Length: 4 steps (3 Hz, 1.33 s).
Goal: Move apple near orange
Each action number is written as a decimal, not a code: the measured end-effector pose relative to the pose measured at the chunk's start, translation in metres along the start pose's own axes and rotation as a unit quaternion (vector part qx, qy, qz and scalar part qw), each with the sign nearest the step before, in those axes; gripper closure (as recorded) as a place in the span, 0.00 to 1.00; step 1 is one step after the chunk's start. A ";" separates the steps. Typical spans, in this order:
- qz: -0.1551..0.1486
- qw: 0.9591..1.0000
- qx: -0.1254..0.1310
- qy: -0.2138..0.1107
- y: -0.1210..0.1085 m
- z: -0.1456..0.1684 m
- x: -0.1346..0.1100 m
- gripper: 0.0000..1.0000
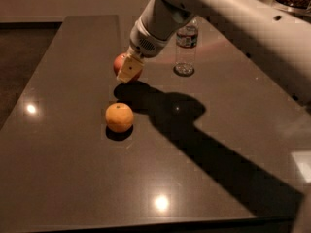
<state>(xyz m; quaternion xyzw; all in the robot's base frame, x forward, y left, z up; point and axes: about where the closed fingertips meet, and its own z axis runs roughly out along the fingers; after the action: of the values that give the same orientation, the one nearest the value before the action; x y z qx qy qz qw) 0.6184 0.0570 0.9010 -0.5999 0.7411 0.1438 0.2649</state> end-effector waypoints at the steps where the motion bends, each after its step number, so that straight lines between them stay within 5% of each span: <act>1: -0.051 0.998 -0.021 0.003 0.037 -0.023 0.028 1.00; 3: -0.094 0.994 -0.053 0.013 0.054 -0.038 0.062 1.00; 4: -0.131 0.987 -0.089 0.010 0.069 -0.033 0.068 1.00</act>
Offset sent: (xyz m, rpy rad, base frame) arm -0.0765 -0.0665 -0.0069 -0.0561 -0.0233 0.1982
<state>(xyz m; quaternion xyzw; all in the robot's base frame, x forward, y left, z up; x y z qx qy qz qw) 0.5353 0.0007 0.8827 -0.7142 0.6431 0.1671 0.2200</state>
